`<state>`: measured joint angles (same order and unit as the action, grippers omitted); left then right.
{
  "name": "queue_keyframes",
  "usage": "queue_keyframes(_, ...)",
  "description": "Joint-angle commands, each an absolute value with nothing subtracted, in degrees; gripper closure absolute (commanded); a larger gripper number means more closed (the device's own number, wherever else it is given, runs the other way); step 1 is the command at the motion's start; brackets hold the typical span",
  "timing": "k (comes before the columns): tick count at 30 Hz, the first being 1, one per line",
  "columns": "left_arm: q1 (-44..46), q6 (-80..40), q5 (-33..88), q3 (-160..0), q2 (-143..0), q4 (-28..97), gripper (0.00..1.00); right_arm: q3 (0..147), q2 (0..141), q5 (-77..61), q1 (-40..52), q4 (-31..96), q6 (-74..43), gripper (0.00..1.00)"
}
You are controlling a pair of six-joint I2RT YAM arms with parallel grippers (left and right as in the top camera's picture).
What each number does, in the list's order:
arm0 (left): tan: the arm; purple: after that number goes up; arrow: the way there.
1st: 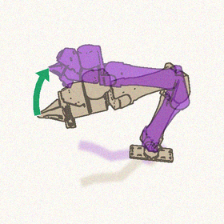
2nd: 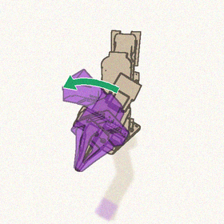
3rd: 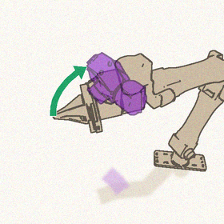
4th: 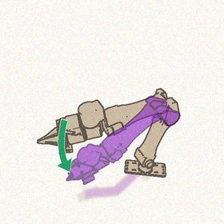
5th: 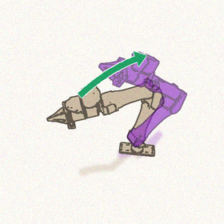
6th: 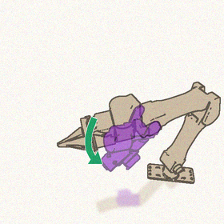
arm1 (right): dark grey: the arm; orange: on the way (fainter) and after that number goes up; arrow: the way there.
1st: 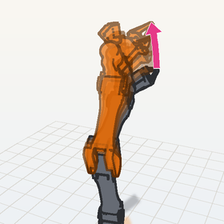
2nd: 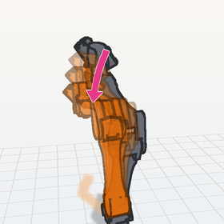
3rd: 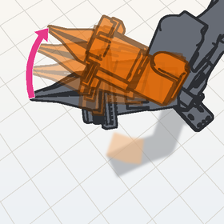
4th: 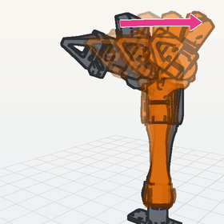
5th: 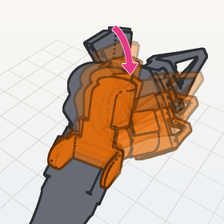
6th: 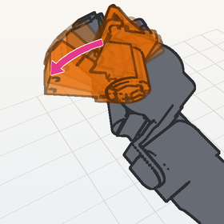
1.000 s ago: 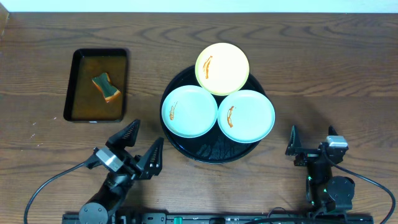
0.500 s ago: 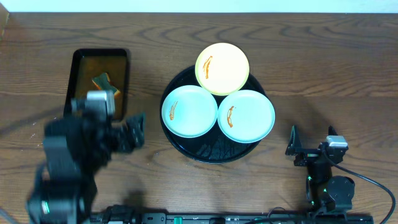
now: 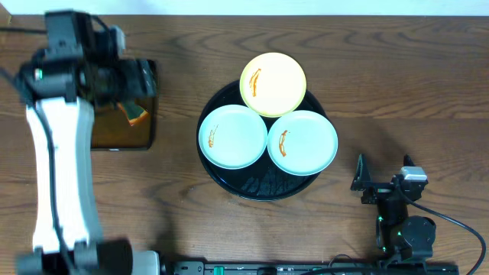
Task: Clean dirty plates on tray and stack at the side
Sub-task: 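Reach the left gripper to the sponge in the black tray and grasp it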
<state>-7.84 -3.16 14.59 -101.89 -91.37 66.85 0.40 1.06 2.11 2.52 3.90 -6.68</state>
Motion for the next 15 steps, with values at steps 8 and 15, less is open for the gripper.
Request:
queue_keyframes(8, -16.40, -8.80, 14.22, -103.35, -107.00, 52.73, 0.18, 0.32, 0.93, 2.59, 2.13, 4.10, -5.91, 0.01)
queue_keyframes(15, -17.58, -12.82, 12.75, -103.35, -115.52, 51.64, 0.18, 0.32, 0.91, 2.59, 2.13, 4.10, -5.91, 0.01)
